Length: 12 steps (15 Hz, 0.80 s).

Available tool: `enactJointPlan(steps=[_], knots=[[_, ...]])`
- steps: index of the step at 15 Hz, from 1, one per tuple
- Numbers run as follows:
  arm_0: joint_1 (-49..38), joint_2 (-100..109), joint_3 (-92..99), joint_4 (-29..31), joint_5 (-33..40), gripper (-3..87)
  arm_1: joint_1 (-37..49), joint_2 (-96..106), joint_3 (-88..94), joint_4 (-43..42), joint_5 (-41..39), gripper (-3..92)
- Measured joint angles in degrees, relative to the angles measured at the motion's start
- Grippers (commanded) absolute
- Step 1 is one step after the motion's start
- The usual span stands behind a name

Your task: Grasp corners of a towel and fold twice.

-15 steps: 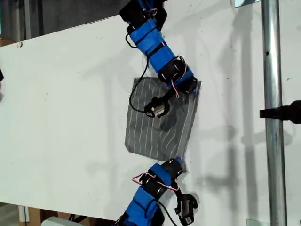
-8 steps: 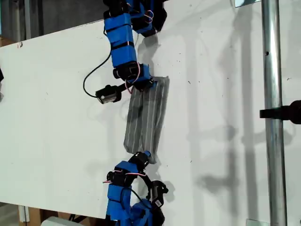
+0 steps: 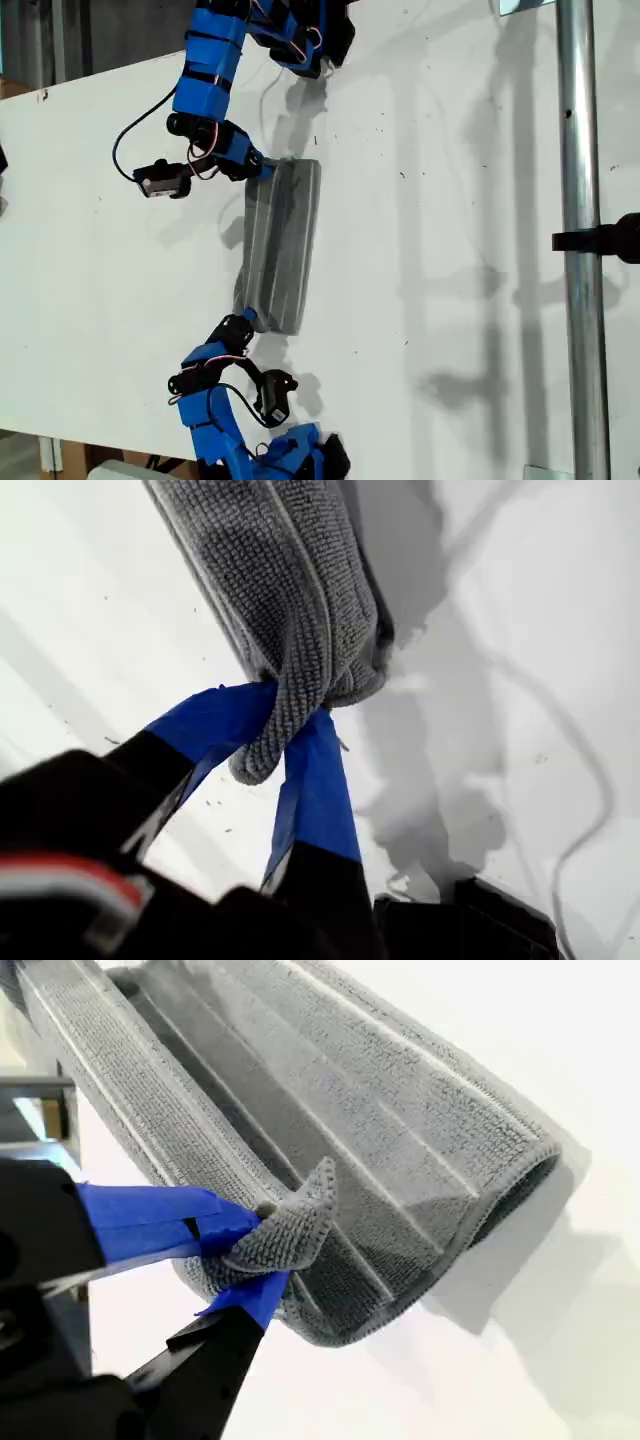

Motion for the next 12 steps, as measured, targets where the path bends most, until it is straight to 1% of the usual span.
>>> enactJointPlan(steps=[1,2,3,4,5,6,7,8,9,10,11,12], knots=[[0.26,-0.26,0.44,0.26,-0.53,-2.1,-1.93,-1.05,0.35,-1.23,0.79,-0.2],[0.44,-1.05,1.76,-0.79,-2.11,-0.7,-4.39,-3.34,1.85,-3.52,2.46,-0.2],[1.58,-2.55,2.46,-0.97,-3.96,4.5,-6.15,-5.36,4.48,-5.98,4.13,-0.2],[3.34,-4.75,2.46,-0.97,-6.15,12.6,-6.59,-7.21,7.73,-9.49,5.54,-0.2],[5.01,-7.38,2.46,-0.97,-8.09,21.4,-6.5,-9.14,9.49,-11.16,6.77,-0.2],[5.8,-10.11,2.2,-0.53,-10.11,29.9,-6.24,-11.87,10.37,-13.01,7.82,2.5],[6.24,-12.3,1.67,0.79,-10.81,31.9,-5.8,-13.45,11.51,-13.36,8.35,15.8],[6.86,-12.66,0.35,2.9,-11.6,29.8,-5.19,-13.54,11.95,-13.1,9.23,25.9],[7.73,-12.13,-1.05,6.5,-11.78,27.9,-5.27,-13.27,11.95,-13.01,9.84,29.2],[8.35,-9.4,-1.05,9.93,-12.57,26.3,-6.59,-12.04,11.25,-10.55,10.99,31.7],[8.44,-4.04,-0.53,13.01,-15.38,24.7,-8.35,-9.93,8.79,-5.89,12.3,33.2],[8.0,3.6,1.76,15.03,-16.44,23.5,-10.11,-6.59,6.24,-2.72,14.5,35.4]])
